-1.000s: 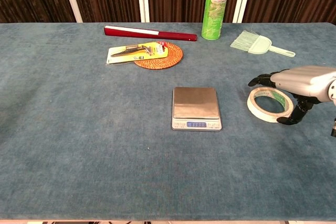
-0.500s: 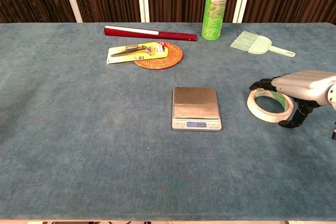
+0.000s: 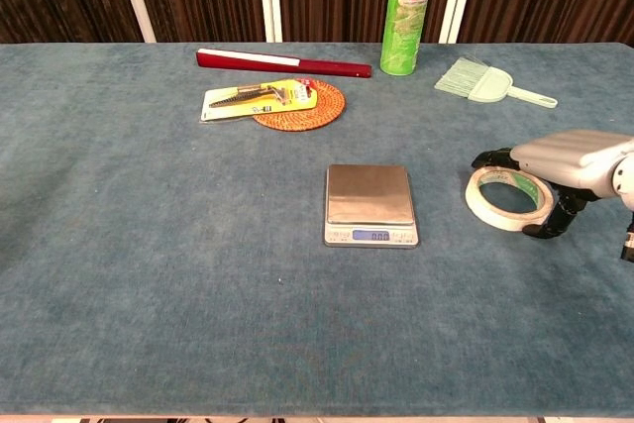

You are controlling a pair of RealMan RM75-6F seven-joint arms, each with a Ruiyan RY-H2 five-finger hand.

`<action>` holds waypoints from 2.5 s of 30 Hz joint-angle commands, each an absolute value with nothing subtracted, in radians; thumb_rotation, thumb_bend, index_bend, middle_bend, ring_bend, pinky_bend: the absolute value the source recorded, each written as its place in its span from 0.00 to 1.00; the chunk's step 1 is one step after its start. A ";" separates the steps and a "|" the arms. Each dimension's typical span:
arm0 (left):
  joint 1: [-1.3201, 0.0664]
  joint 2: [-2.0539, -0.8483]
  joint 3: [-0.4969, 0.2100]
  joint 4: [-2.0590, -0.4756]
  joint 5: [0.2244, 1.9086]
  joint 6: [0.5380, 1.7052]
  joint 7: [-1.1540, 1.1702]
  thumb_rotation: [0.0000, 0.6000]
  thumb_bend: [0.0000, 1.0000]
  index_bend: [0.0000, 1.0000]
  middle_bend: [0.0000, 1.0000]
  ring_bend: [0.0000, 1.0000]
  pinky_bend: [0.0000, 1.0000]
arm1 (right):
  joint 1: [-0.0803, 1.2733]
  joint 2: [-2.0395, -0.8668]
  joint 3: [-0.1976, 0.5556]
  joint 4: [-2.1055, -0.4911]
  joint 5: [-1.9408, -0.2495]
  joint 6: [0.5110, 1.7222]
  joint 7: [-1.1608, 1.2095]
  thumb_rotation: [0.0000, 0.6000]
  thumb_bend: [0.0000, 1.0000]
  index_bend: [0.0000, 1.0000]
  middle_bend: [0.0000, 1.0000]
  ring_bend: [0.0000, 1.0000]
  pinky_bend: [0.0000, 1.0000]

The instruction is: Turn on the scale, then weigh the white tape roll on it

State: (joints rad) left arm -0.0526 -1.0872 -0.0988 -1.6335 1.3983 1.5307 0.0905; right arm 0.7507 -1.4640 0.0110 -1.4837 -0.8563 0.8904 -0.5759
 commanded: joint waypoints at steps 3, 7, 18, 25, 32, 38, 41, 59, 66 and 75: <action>-0.053 -1.086 -0.098 -1.634 1.399 1.531 0.088 1.00 0.03 0.00 0.00 0.00 0.00 | 0.753 -1.466 0.015 -1.487 -0.867 0.898 -0.582 1.00 0.41 0.20 0.32 0.30 0.22; -0.052 -1.084 -0.099 -1.634 1.398 1.530 0.083 1.00 0.03 0.00 0.00 0.00 0.00 | 0.761 -1.459 0.029 -1.510 -0.868 0.899 -0.584 1.00 0.41 0.26 0.32 0.31 0.22; -0.049 -1.077 -0.101 -1.633 1.398 1.533 0.063 1.00 0.03 0.00 0.00 0.00 0.00 | 0.844 -1.439 0.093 -1.617 -0.826 0.901 -0.670 1.00 0.41 0.27 0.32 0.31 0.22; -0.047 -1.071 -0.105 -1.632 1.395 1.535 0.047 1.00 0.03 0.00 0.00 0.00 0.00 | 0.943 -1.487 0.144 -1.634 -0.721 0.889 -0.757 1.00 0.41 0.27 0.32 0.31 0.22; -0.048 -1.066 -0.107 -1.630 1.390 1.529 0.034 1.00 0.03 0.00 0.00 0.00 0.00 | 1.013 -1.544 0.141 -1.637 -0.659 0.905 -0.825 1.00 0.41 0.27 0.32 0.30 0.22; -0.048 -1.063 -0.108 -1.628 1.386 1.526 0.026 1.00 0.03 0.00 0.00 0.00 0.00 | 1.045 -1.583 0.129 -1.622 -0.625 0.916 -0.850 1.00 0.41 0.27 0.32 0.30 0.32; -0.048 -1.061 -0.109 -1.628 1.384 1.526 0.024 1.00 0.03 0.00 0.00 0.00 0.00 | 1.055 -1.595 0.125 -1.613 -0.614 0.919 -0.855 1.00 0.41 0.26 0.32 0.28 0.40; -0.047 -1.062 -0.110 -1.629 1.381 1.527 0.030 1.00 0.03 0.00 0.00 0.00 0.00 | 1.085 -1.582 0.088 -1.612 -0.571 0.915 -0.859 1.00 0.41 0.10 0.04 0.01 0.35; -0.048 -1.062 -0.110 -1.631 1.380 1.525 0.035 1.00 0.03 0.00 0.00 0.00 0.00 | 1.093 -1.574 0.075 -1.619 -0.549 0.915 -0.855 1.00 0.41 0.05 0.00 0.00 0.12; -0.049 -1.064 -0.109 -1.631 1.382 1.525 0.039 1.00 0.03 0.00 0.00 0.00 0.00 | 1.102 -1.573 0.068 -1.641 -0.542 0.958 -0.866 1.00 0.31 0.00 0.00 0.00 0.09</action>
